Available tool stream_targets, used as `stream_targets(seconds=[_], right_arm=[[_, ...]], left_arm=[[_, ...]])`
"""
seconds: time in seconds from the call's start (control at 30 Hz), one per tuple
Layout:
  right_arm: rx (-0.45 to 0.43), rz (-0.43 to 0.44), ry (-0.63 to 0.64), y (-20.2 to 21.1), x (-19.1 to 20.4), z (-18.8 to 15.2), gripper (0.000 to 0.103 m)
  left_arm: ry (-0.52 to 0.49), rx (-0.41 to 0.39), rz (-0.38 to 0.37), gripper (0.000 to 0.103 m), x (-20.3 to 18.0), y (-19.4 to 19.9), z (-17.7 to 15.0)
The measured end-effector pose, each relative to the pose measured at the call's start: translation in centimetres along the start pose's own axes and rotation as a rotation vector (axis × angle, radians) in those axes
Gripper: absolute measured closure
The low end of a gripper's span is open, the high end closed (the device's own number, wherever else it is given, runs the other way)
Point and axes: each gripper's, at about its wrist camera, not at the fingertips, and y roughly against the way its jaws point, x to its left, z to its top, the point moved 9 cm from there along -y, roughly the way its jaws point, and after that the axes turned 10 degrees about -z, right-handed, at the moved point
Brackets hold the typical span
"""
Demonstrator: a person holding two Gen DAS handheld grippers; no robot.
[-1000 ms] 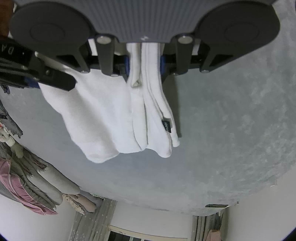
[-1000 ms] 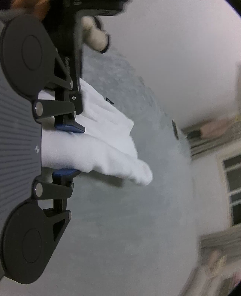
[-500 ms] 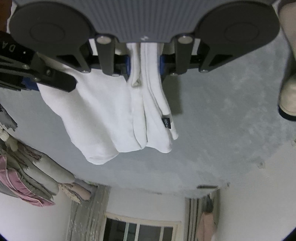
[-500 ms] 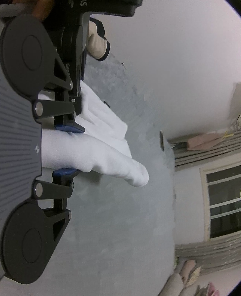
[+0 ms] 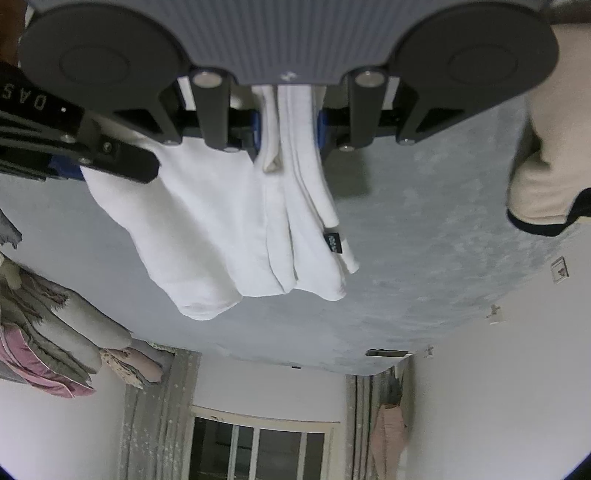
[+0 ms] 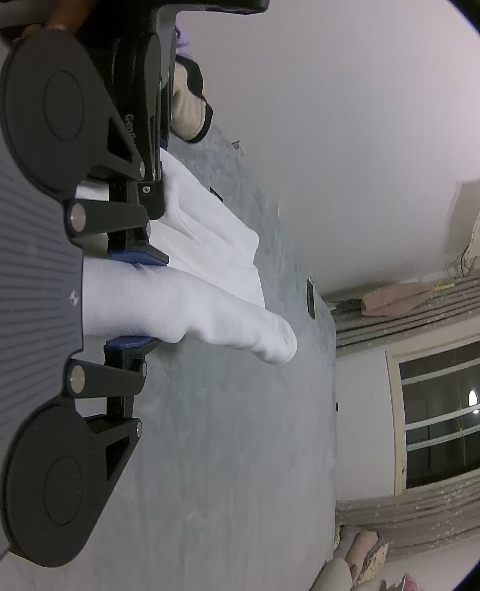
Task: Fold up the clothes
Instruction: 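Lift the bundle with both grippers and carry it onto the clothes stack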
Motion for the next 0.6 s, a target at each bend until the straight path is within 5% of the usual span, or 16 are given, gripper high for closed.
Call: stream_targets(seconds=[0.3, 0.6], right_arm=[[-0.082, 0.108, -0.002, 2.5, 5.7, 2.7, 0.066], [-0.055, 0.300, -0.008, 2.2, 15.1, 4.2, 0.066]], left_arm=[[0.051, -0.126, 0.038, 0.080, 5.2, 8.4, 2.2], [0.152, -0.221, 0.126, 0.080, 14.7, 17.5, 2.3]])
